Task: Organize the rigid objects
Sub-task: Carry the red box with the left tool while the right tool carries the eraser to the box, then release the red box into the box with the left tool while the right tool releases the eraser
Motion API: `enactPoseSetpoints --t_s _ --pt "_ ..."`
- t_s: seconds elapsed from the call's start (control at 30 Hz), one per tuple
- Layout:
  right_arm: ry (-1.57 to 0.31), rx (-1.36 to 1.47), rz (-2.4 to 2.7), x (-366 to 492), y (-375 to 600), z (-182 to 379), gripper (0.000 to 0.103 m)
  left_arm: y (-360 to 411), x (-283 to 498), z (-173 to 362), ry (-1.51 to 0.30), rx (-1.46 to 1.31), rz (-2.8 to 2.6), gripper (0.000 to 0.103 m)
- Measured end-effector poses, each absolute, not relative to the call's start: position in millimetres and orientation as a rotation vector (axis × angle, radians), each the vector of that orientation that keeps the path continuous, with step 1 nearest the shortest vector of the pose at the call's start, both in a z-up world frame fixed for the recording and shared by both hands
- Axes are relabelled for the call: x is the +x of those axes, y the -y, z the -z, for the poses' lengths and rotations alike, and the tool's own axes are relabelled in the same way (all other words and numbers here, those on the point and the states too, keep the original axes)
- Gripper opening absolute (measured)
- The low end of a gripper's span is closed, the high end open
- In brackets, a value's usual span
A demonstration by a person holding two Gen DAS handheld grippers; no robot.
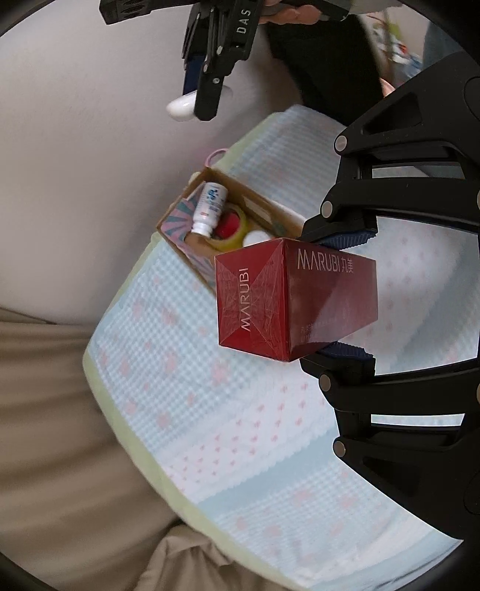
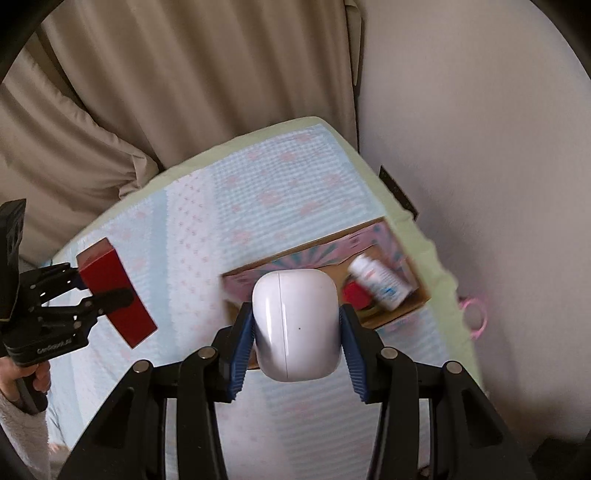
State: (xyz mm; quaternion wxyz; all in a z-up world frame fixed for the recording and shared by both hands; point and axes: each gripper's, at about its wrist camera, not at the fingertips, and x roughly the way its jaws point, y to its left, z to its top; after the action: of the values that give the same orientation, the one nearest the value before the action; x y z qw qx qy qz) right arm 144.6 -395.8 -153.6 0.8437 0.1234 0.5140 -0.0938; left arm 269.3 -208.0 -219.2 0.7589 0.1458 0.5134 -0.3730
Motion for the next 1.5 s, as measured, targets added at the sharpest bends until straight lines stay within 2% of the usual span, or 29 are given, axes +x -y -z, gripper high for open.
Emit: enactPoseSetpoints --t_s 0.33,0.77,1.17,1.2,1.23,1.3,1.33,1.37,1.43,1.5 --pt "-1.193 0.182 0.083 175 473 219 0.042 290 268 281 -1.242 0.209 0.733 0.038" --pt "-1.29 0.16 -0.13 240 458 326 0.042 316 283 385 -1.433 0.144 0.627 0.038" --pt "-1.358 0.278 -0.208 289 465 382 0.042 334 293 411 -1.483 0.131 0.614 0.038" --pt "-1.362 0.282 -0.207 291 466 384 0.043 336 293 413 -1.483 0.147 0.607 0.043" --pt "-1.372 0.291 -0.208 293 467 386 0.046 338 291 412 -1.477 0.156 0.609 0.063" --pt "-1.381 0.324 -0.208 296 472 388 0.064 340 287 407 -1.456 0.174 0.61 0.101" --pt "-1.381 0.329 -0.196 296 475 386 0.08 340 285 405 -1.439 0.182 0.611 0.103" --pt "-1.368 0.342 -0.197 295 478 381 0.09 340 282 403 -1.431 0.189 0.614 0.103" --pt "-1.366 0.333 -0.19 294 479 375 0.103 339 276 403 -1.431 0.195 0.608 0.103" --pt "-1.371 0.29 -0.195 291 478 370 0.103 337 272 405 -1.435 0.194 0.599 0.103"
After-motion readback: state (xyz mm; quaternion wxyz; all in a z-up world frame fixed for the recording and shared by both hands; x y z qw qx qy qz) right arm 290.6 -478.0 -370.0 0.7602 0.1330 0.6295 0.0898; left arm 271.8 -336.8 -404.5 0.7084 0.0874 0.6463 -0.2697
